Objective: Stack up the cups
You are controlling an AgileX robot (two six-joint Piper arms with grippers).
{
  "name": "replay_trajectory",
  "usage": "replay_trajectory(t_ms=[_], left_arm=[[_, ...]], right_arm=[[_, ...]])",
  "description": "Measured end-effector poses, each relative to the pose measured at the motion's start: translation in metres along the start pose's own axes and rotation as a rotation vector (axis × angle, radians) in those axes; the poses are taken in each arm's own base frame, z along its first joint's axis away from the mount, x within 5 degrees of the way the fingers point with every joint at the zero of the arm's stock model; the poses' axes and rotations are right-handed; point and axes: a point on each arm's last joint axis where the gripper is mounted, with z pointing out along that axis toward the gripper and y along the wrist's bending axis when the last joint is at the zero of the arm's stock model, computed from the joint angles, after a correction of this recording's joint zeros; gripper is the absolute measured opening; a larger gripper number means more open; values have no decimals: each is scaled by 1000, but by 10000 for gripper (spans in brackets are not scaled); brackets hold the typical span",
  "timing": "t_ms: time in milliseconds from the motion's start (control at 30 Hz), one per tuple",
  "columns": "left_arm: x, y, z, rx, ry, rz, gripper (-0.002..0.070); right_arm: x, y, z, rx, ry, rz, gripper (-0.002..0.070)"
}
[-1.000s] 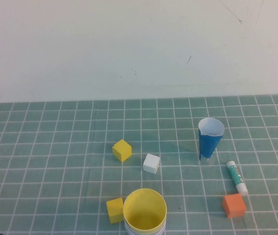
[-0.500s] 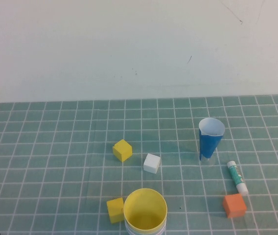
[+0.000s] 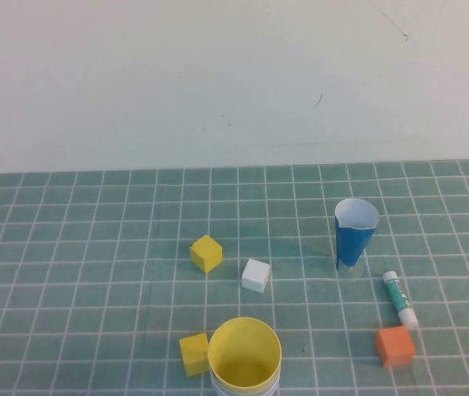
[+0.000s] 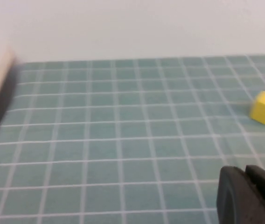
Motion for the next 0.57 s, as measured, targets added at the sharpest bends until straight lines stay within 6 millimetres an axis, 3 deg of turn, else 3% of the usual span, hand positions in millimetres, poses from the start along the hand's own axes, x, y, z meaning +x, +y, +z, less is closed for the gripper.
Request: replay_trajectory(t_ms=[233,567], left_arm=[[11,10,-4,-150,-71,-65,-1],[15,10,-4,-162,-20,19,-1]], right_arm=[[0,0,0,1,1,0,-1],[0,0,0,1,1,0,-1]])
